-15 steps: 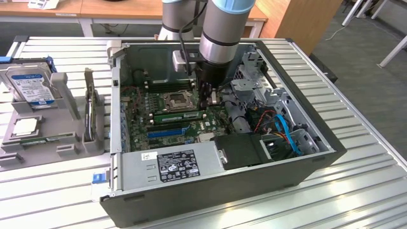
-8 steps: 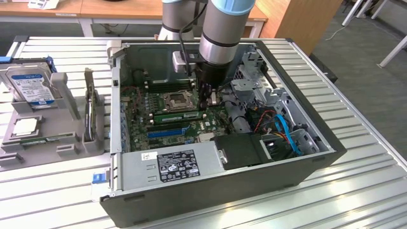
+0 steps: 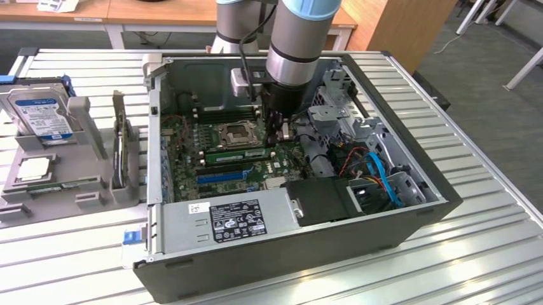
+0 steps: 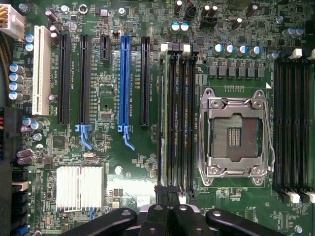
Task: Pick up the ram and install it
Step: 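Press down the ram until it locks into place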
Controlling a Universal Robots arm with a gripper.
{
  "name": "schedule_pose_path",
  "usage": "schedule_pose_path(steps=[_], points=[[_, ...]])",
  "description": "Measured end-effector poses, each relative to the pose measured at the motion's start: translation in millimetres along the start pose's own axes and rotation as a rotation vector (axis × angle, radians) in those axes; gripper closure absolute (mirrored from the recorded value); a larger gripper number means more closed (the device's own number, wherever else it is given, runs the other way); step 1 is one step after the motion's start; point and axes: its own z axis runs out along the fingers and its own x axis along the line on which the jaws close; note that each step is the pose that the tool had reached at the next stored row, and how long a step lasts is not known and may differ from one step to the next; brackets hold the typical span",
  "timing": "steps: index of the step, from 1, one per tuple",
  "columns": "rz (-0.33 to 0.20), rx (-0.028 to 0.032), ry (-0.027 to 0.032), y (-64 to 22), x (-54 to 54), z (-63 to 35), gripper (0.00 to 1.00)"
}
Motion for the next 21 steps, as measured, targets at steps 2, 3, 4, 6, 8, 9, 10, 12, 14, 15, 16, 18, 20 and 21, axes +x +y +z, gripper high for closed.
schedule_pose_path(steps=[2,3,4,6,8,9,10,12,14,15,16,18,20,21], points=[[0.000,0.0000,0.0000,-0.3,0.0,0.0,0.90],[0.000,0.0000,0.0000,-0.3,0.0,0.0,0.90],[0.000,0.0000,0.0000,-0.3,0.0,0.0,0.90],[0.000,0.0000,0.0000,-0.3,0.0,0.0,0.90],[0.000,0.0000,0.0001,-0.3,0.0,0.2,0.90],[0.000,0.0000,-0.0001,-0.3,0.0,0.5,0.90],[0.000,0.0001,-0.0002,-0.3,0.0,0.9,0.90],[0.000,0.0000,0.0000,-0.3,0.1,1.6,0.90],[0.000,0.0001,-0.0001,-0.4,0.1,2.4,0.90],[0.000,0.0000,0.0000,-0.4,0.1,2.8,0.90],[0.000,0.0001,0.0000,-0.4,0.1,3.3,0.90],[0.000,0.0000,0.0001,-0.4,0.2,4.1,0.90],[0.000,-0.0001,0.0002,-0.4,0.2,4.5,0.90],[0.000,0.0000,0.0002,-0.4,0.2,4.5,0.90]])
